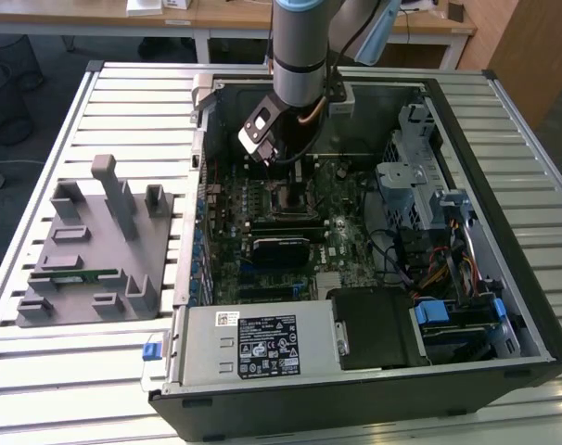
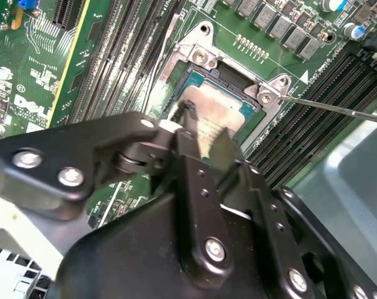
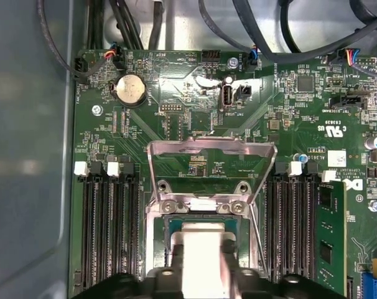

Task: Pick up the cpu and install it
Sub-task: 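Place the cpu into insertion slot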

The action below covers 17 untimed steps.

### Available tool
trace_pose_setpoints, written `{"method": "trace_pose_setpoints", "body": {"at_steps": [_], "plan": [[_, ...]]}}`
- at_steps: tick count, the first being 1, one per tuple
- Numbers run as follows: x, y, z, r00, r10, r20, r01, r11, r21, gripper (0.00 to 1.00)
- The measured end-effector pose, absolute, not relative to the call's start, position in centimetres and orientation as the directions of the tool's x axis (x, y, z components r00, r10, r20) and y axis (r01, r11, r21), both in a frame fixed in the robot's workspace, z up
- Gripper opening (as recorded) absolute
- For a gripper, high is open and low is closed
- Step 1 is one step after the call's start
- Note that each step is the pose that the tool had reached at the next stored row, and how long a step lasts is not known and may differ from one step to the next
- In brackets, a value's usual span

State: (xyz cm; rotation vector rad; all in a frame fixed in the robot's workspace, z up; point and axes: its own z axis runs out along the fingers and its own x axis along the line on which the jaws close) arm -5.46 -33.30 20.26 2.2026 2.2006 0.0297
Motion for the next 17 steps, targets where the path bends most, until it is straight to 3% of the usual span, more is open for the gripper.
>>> {"method": "trace_pose_setpoints", "body": {"at_steps": [1, 6, 17], "plan": [[-5.46, -33.3, 20.29, 0.001, 1.0, -0.006, 0.999, -0.001, 0.033, 0.33], [-5.46, -33.3, 20.46, 0.001, 1.0, -0.006, 0.999, -0.001, 0.033, 0.11], [-5.46, -33.3, 20.86, 0.001, 1.0, -0.006, 0.999, -0.001, 0.033, 0.11]]}}
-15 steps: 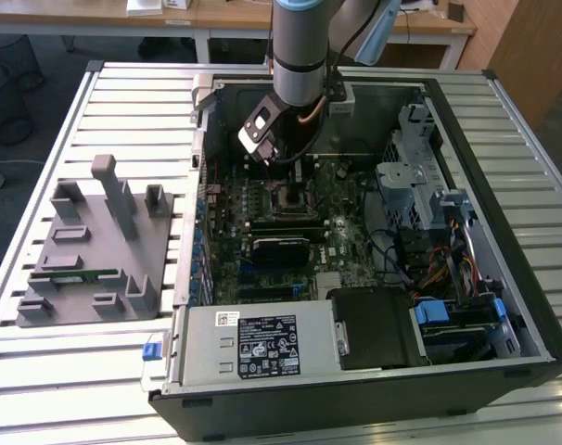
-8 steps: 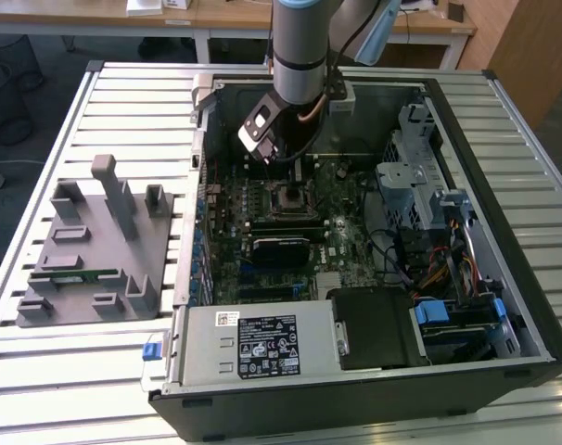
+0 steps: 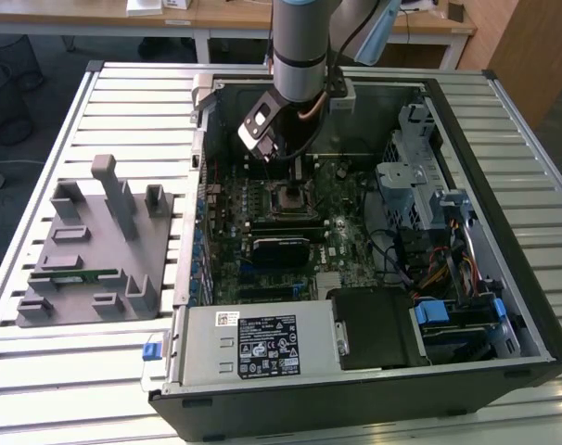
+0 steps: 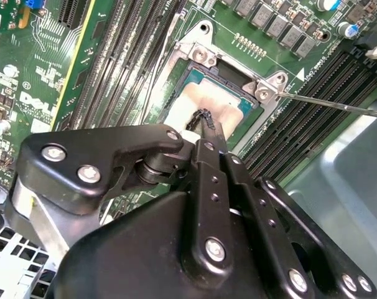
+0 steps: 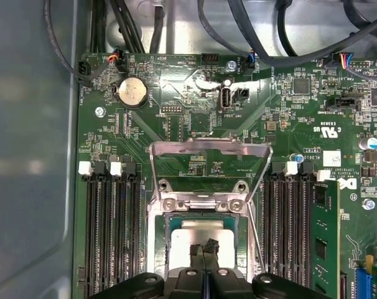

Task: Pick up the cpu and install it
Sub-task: 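Place the cpu into insertion slot, then close the cpu cover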

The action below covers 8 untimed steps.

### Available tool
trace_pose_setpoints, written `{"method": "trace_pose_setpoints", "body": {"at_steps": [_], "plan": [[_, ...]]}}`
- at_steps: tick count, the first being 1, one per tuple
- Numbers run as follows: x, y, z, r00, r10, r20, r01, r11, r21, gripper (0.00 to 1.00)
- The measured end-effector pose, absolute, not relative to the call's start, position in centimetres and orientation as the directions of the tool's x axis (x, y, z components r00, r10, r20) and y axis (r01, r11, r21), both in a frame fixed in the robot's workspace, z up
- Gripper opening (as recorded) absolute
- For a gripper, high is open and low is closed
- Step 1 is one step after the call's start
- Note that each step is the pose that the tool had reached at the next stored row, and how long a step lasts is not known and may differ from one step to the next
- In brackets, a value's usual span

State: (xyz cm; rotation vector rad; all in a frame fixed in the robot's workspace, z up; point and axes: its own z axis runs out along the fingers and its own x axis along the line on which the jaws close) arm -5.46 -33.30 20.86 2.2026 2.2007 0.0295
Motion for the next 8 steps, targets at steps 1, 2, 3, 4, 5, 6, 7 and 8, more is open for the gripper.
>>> {"method": "trace_pose_setpoints", "body": {"at_steps": [1, 2, 3, 4, 5, 6, 7, 8], "plan": [[-5.46, -33.3, 20.9, 0.001, 1.0, -0.006, 0.999, -0.001, 0.033, 0.11], [-5.46, -33.31, 20.94, 0.001, 1.0, -0.006, 0.999, -0.001, 0.033, 0.11], [-5.46, -33.3, 20.97, 0.001, 1.0, -0.006, 0.999, -0.001, 0.033, 0.11], [-5.46, -33.31, 21.02, 0.001, 1.0, -0.006, 0.999, -0.001, 0.033, 0.11], [-5.46, -33.31, 21.08, 0.001, 1.0, -0.006, 0.999, -0.001, 0.033, 0.11], [-5.46, -33.31, 21.14, 0.001, 1.0, -0.006, 0.999, -0.001, 0.033, 0.11], [-5.46, -33.31, 21.2, 0.001, 1.0, -0.006, 0.999, -0.001, 0.033, 0.11], [-5.46, -33.31, 21.27, 0.001, 1.0, -0.006, 0.999, -0.001, 0.033, 0.11]]}}
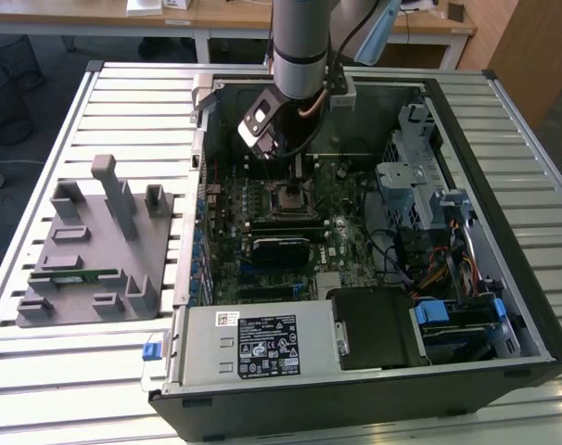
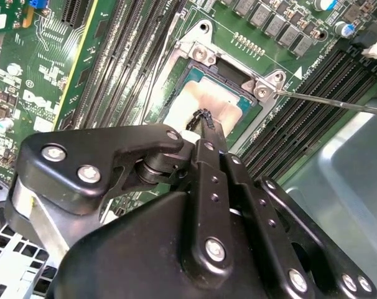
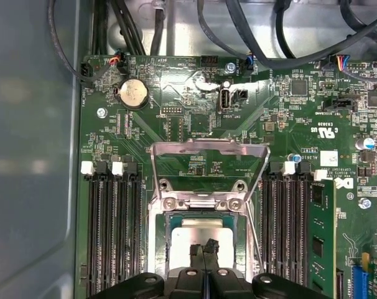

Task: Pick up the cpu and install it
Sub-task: 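Close the cpu cover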

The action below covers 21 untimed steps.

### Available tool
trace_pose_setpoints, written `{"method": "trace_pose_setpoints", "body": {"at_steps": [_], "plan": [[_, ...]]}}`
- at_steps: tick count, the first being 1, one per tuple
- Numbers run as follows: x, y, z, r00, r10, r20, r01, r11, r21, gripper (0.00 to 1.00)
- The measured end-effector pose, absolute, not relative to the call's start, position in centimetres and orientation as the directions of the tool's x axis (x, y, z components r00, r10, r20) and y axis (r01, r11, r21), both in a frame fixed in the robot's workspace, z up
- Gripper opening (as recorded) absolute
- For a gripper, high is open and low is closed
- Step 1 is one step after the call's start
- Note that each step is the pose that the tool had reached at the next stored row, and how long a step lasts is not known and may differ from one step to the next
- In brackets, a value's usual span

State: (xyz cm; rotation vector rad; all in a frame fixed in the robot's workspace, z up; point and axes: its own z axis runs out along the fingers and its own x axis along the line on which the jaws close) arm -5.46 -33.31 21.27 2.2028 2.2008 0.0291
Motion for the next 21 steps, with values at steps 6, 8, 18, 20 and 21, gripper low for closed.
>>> {"method": "trace_pose_setpoints", "body": {"at_steps": [6, 8, 18, 20, 21], "plan": [[-5.5, -33.3, 21.6, 0.001, 1.0, -0.006, 0.999, -0.001, 0.033, 0.11], [-5.5, -33.3, 21.9, 0.001, 1.0, -0.006, 0.999, -0.001, 0.033, 0.11], [-5.7, -33.3, 25.7, 0.001, 1.0, -0.006, 0.999, -0.001, 0.033, 0.11], [-5.7, -33.3, 26.6, 0.001, 1.0, -0.006, 0.999, -0.001, 0.033, 0.11], [-5.7, -33.3, 27.0, 0.001, 1.0, -0.006, 0.999, -0.001, 0.033, 0.11]]}}
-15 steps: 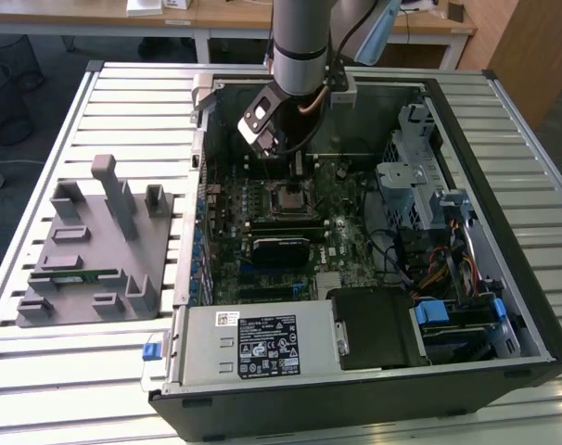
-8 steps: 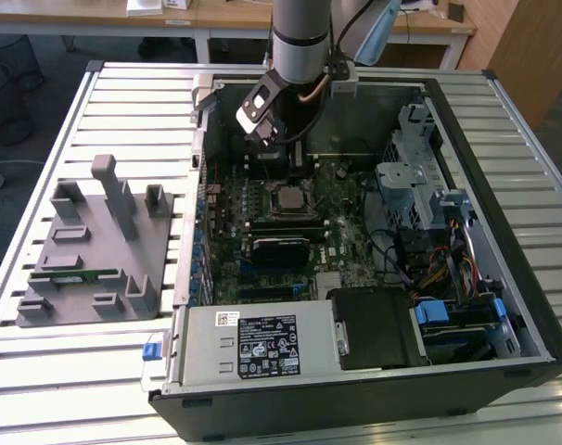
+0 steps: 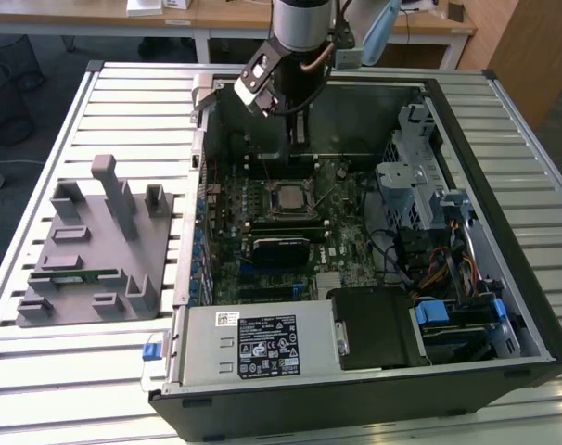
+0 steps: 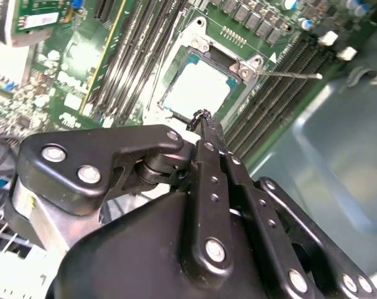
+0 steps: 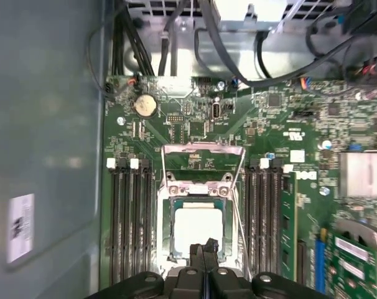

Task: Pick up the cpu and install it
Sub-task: 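Close the cpu cover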

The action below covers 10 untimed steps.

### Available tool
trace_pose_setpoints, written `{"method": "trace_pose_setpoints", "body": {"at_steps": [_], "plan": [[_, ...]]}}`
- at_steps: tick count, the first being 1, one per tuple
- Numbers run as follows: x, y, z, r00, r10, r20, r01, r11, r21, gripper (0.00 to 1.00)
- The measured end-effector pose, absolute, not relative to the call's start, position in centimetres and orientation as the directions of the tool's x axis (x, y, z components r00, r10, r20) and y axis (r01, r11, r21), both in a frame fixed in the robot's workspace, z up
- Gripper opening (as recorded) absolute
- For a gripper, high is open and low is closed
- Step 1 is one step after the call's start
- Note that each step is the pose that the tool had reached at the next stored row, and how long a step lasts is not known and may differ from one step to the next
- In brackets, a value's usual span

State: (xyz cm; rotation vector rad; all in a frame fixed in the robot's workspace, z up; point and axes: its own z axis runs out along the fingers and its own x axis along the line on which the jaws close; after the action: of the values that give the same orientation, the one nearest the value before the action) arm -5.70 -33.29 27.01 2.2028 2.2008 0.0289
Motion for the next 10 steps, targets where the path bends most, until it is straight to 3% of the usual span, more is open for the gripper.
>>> {"method": "trace_pose_setpoints", "body": {"at_steps": [10], "plan": [[-3.8, -33.9, 27.2, 0.001, 1.0, -0.006, 1.0, -0.001, 0.031, 0.11]]}}
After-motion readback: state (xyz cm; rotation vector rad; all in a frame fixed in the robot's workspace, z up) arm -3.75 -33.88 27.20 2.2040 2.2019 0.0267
